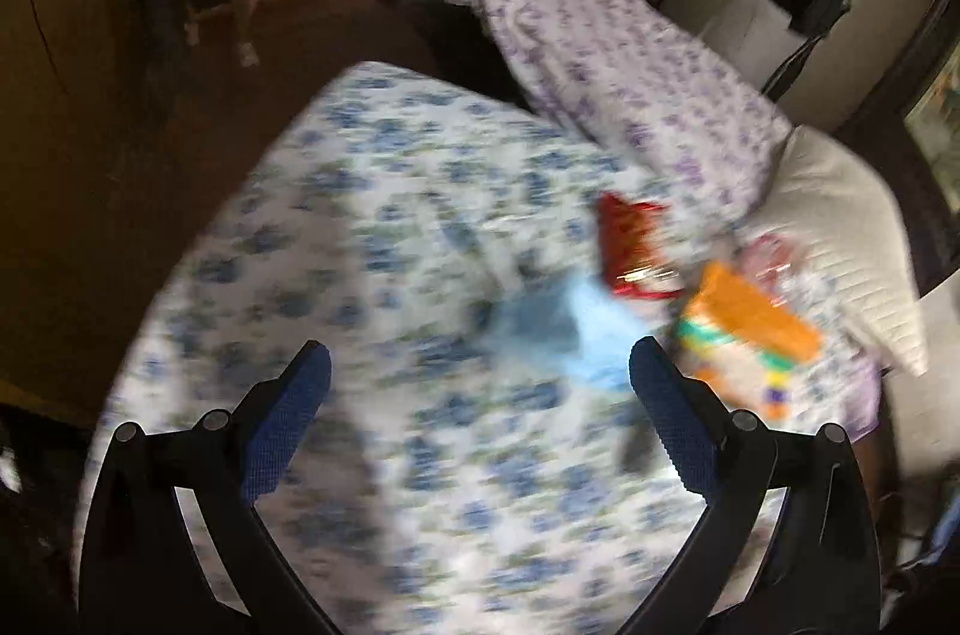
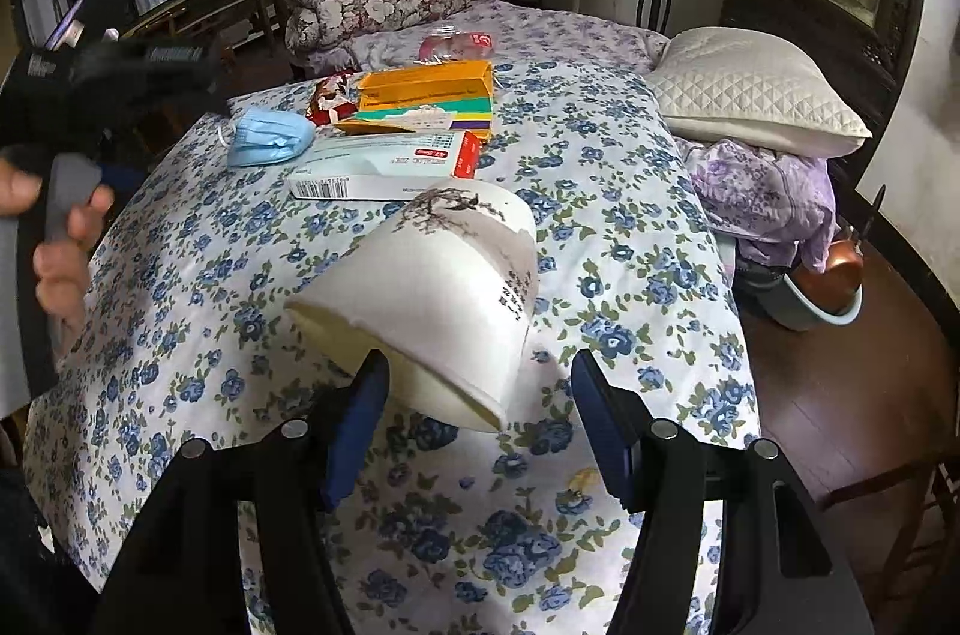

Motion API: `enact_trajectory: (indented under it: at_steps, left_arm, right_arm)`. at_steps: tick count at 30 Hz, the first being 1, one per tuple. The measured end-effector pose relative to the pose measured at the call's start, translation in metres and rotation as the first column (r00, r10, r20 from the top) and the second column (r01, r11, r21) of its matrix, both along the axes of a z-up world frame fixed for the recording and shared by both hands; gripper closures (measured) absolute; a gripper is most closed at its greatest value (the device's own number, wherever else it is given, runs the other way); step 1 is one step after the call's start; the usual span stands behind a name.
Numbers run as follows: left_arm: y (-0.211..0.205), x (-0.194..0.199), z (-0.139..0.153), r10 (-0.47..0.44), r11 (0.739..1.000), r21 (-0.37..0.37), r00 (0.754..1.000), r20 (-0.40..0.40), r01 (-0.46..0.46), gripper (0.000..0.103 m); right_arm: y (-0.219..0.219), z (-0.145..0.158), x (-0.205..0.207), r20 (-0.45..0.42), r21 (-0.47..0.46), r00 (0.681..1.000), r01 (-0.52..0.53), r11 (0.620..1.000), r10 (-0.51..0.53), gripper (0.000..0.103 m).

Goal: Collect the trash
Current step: 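Grasp the blue face mask with the left gripper while the right holds the paper cup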

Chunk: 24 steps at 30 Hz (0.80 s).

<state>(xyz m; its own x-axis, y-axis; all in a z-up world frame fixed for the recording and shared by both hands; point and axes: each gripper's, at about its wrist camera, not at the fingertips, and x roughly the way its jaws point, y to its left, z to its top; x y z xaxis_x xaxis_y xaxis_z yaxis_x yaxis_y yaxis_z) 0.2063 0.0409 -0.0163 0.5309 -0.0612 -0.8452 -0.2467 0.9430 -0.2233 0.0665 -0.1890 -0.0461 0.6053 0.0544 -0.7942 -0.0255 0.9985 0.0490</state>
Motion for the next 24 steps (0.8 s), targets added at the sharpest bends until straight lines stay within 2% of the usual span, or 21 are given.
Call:
enact_trajectory:
  at_steps: [1, 3, 8, 9, 11, 18, 19, 21, 24]
  left_arm:
    - [-0.008, 0.007, -0.003, -0.01, 1.0, -0.028, 1.0, -0.005, 0.01, 0.007]
    - [-0.018, 0.018, -0.01, -0.008, 1.0, -0.027, 1.0, -0.03, 0.007, 0.007]
    - [-0.038, 0.041, -0.035, 0.023, 0.996, 0.086, 0.995, -0.101, -0.015, 0.007]
    - [-0.039, 0.042, -0.035, 0.023, 0.994, 0.107, 0.996, -0.088, -0.014, 0.007]
    - [-0.042, 0.043, -0.039, 0.01, 0.988, 0.156, 0.994, -0.113, 0.008, 0.007]
    - [-0.012, 0.017, -0.037, 0.046, 0.992, 0.127, 0.98, -0.196, -0.021, 0.007]
    - [-0.007, 0.01, -0.038, 0.052, 0.987, 0.161, 0.972, -0.23, -0.015, 0.007]
    - [0.002, -0.002, -0.037, 0.067, 0.981, 0.195, 0.966, -0.248, -0.018, 0.007]
    - [0.025, -0.023, -0.035, 0.107, 0.985, 0.156, 0.964, -0.244, -0.07, 0.007]
  right_arm:
    - [-0.001, 0.0, 0.0, 0.001, 0.002, 1.0, 0.001, 1.0, -0.001, 0.041]
    - [-0.001, 0.0, 0.002, 0.002, 0.003, 1.0, 0.0, 1.0, 0.0, 0.041]
    - [-0.002, -0.003, 0.005, -0.012, 0.002, 1.0, -0.006, 1.0, 0.006, 0.041]
    - [-0.002, -0.004, 0.005, -0.014, 0.002, 1.0, -0.008, 1.0, 0.008, 0.041]
    - [0.0, -0.003, 0.005, -0.013, 0.004, 1.0, -0.016, 1.0, 0.016, 0.041]
    - [0.005, 0.007, -0.001, 0.02, -0.002, 1.0, -0.02, 1.0, 0.02, 0.04]
    - [0.005, 0.008, -0.001, 0.023, -0.003, 1.0, -0.018, 1.0, 0.018, 0.04]
    - [0.005, 0.008, -0.002, 0.025, -0.007, 1.0, -0.012, 1.0, 0.012, 0.039]
    - [0.002, 0.005, -0.001, 0.017, -0.013, 1.0, -0.005, 1.0, 0.005, 0.038]
